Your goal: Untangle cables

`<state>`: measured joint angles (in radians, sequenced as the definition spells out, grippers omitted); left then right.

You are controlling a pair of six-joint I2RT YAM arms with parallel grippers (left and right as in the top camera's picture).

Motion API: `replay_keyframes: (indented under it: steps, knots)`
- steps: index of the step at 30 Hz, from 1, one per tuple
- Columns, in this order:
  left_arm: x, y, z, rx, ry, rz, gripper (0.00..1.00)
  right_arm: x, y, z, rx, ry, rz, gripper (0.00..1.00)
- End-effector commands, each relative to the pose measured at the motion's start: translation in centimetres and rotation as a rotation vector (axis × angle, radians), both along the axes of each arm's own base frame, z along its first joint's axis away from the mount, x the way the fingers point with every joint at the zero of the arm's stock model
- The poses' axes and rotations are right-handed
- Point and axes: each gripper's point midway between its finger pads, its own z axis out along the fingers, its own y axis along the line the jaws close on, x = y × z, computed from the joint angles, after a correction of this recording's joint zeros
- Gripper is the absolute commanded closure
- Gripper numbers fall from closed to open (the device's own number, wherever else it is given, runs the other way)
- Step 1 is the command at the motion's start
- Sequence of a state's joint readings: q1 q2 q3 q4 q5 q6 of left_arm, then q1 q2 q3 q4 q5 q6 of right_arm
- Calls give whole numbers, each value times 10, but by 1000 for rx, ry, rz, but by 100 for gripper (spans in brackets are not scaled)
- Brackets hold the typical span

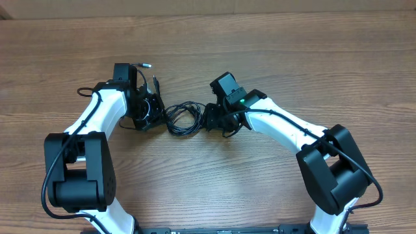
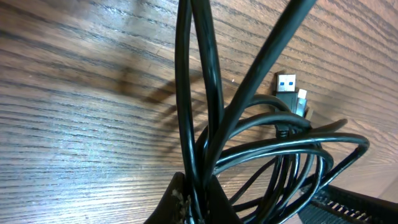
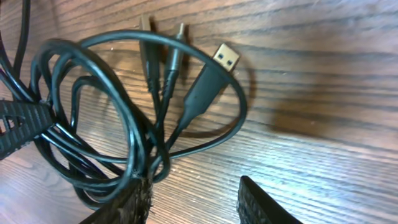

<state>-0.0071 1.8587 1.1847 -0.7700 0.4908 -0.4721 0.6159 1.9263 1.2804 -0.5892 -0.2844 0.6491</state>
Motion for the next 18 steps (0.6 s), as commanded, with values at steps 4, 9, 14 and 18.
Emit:
replay_keyframes:
  steps: [4, 9, 14, 18]
  knots:
    - [1, -18, 5, -28, -9, -30, 96, -4, 23, -2, 47, -2, -26, 58]
    - [2, -22, 6, -35, -13, -29, 96, -3, 19, -7, -16, -40, -38, 67]
    - [2, -22, 6, -34, -15, -31, 96, 0, -1, -16, -117, -49, -120, 85]
    - [2, -22, 6, -34, -15, -33, 96, -2, -8, -22, -146, -53, -130, 93]
